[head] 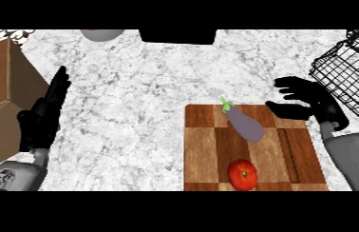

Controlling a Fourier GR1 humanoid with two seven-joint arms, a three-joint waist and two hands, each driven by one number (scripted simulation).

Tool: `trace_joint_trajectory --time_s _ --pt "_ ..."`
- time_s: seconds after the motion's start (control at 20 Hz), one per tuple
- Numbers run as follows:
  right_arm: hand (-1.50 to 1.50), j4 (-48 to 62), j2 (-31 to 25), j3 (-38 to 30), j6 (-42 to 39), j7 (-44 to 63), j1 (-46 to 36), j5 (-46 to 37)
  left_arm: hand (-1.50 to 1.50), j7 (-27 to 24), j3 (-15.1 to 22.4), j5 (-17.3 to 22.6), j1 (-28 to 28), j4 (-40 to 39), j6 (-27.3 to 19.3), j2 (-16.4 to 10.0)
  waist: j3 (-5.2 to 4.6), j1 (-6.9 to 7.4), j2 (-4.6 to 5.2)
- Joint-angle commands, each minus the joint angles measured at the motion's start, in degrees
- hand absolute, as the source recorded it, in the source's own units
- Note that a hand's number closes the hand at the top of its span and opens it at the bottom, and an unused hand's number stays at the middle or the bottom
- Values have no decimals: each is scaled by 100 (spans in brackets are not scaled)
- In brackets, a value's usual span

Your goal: Pick the eggplant from the cutting board and place it in the tiered basket

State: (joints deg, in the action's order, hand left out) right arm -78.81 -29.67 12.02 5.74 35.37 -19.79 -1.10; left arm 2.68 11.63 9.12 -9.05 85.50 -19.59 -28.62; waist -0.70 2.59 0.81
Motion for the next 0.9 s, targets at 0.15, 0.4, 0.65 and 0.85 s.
trace_joint_trajectory --time_s 0.15,0.4,0.65,0.85 --pt "-150 243 -357 723 -1321 2436 -2055 -440 0 -11 125 -184 -199 -336 352 -166 46 -9 -51" --pt "-150 826 -225 1156 -3189 3122 -2933 426 0 -72 182 -281 -299 -374 277 -52 34 143 -8" --pt "-150 1832 132 1599 -4033 3429 -3588 954 0 -45 330 -312 -343 -311 310 91 32 323 35" --pt "-150 2778 578 1891 -4089 3529 -4185 1060 0 28 310 -371 -421 -374 311 62 43 350 43"
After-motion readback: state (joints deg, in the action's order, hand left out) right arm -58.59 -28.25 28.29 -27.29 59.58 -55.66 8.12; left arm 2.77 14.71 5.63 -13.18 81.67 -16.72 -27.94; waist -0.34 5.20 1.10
